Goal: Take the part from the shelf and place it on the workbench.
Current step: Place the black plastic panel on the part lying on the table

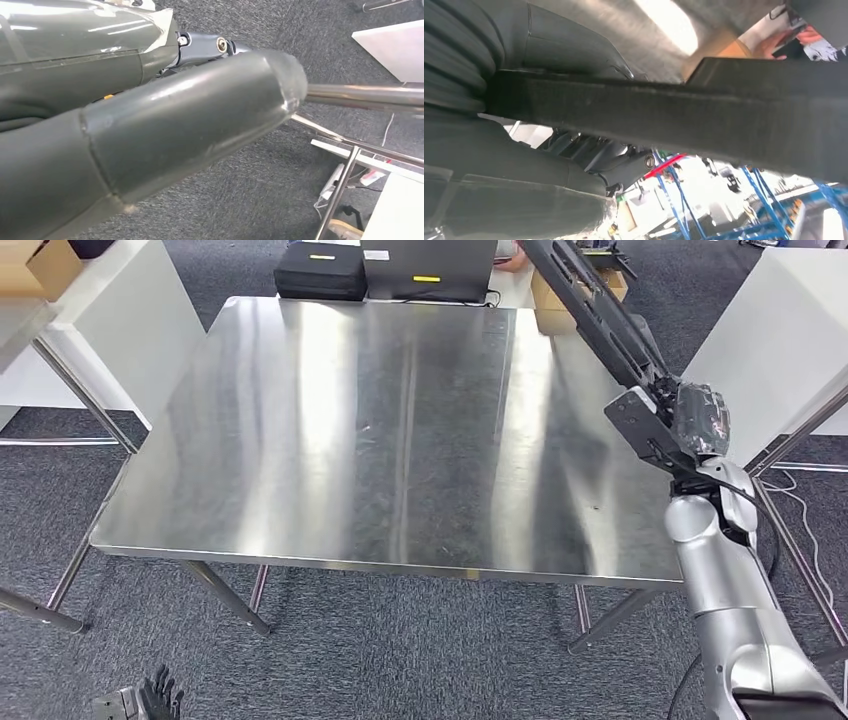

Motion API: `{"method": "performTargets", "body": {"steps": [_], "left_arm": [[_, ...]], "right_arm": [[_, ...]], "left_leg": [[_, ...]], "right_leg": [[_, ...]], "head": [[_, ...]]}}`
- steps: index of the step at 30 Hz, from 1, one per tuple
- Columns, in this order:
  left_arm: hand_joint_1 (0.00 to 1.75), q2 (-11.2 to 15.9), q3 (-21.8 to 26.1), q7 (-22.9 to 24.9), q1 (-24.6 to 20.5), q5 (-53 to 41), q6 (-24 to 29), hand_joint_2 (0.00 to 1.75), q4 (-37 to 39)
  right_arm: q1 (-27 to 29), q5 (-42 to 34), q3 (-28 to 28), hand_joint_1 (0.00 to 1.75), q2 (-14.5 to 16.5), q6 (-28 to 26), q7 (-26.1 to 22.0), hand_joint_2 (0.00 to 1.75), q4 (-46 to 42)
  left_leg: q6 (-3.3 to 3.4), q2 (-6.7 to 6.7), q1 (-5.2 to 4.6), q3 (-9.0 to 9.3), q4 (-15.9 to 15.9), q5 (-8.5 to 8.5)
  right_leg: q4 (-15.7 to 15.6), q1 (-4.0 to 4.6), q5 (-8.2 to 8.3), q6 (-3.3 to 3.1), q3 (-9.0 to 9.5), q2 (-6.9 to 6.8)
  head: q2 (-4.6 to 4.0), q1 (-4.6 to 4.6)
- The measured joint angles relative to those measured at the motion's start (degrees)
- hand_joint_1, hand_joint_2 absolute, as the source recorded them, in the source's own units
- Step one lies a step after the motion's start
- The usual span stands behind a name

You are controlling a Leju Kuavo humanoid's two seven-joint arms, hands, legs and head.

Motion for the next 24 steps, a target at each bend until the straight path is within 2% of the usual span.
{"method": "performTargets", "body": {"steps": [2,4,7,9,13,19,23,24], "left_arm": [[0.0,-0.17,-0.53,0.0,-0.01,0.33,-1.88,0.0,-0.76],[0.0,-0.29,-1.51,0.0,-0.13,0.57,-3.63,0.0,-1.17],[0.0,-0.4,-3.66,0.0,-0.71,0.33,-3.68,0.0,-1.1],[0.0,-0.46,-5.32,0.0,-1.26,0.16,-3.33,0.0,-0.97],[0.0,-0.43,-8.16,0.0,-2.14,0.43,-4.07,0.0,-0.91],[0.0,0.04,-10.81,0.0,-3.14,1.49,-5.54,0.0,-0.7],[0.0,0.48,-11.7,0.0,-3.65,2.24,-5.25,1.75,-0.29],[0.0,0.56,-11.82,0.0,-3.72,2.41,-4.97,1.75,-0.15]], "right_arm": [[-1.82,5.31,1.0,1.57,-0.59,-0.89,2.69,1.75,2.67],[-4.59,14.15,2.84,1.57,-1.27,-2.05,6.71,1.75,7.17],[-8.86,27.35,6.77,1.57,-1.55,-3.55,12.28,1.75,15.85],[-10.33,32.9,9.38,1.57,-0.99,-3.84,14.69,1.75,20.74],[-10.94,38.4,13.19,1.57,2.0,-3.49,17.88,1.75,28.31],[-11.16,42.11,16.72,1.57,7.15,-2.49,20.12,1.75,34.58],[-11.15,42.35,18.71,0.0,9.75,-2.94,19.87,0.0,36.44],[-11.13,42.35,19.15,0.0,10.36,-3.16,19.68,0.0,36.77]], "left_leg": [[0.33,-0.25,-0.25,0.47,-0.45,0.24],[0.44,-0.45,-0.35,0.61,-0.63,0.34],[0.62,-0.56,-0.48,0.49,-0.62,0.35],[0.74,-0.54,-0.55,0.48,-0.62,0.34],[0.79,-0.41,-0.64,0.46,-0.6,0.34],[0.82,-0.33,-0.48,0.47,-0.62,0.39],[0.81,-0.21,-0.25,0.47,-0.63,0.4],[0.8,-0.18,-0.21,0.47,-0.63,0.4]], "right_leg": [[-0.49,-0.03,0.01,-0.22,0.26,-0.08],[-0.84,-0.2,0.0,-0.57,0.63,-0.07],[-1.15,-0.3,0.16,-0.27,0.9,-0.12],[-1.3,-0.33,0.33,0.0,0.97,-0.1],[-1.36,-0.36,0.52,0.36,0.92,0.0],[-1.22,-0.21,0.53,0.41,0.75,0.03],[-1.19,-0.01,0.52,0.4,0.7,0.19],[-1.19,0.02,0.52,0.39,0.68,0.25]], "head": [[0.0,0.11],[0.0,0.25],[0.0,0.3],[0.0,0.31],[0.0,0.26],[0.0,0.25],[0.0,0.26],[0.0,0.25]]}}
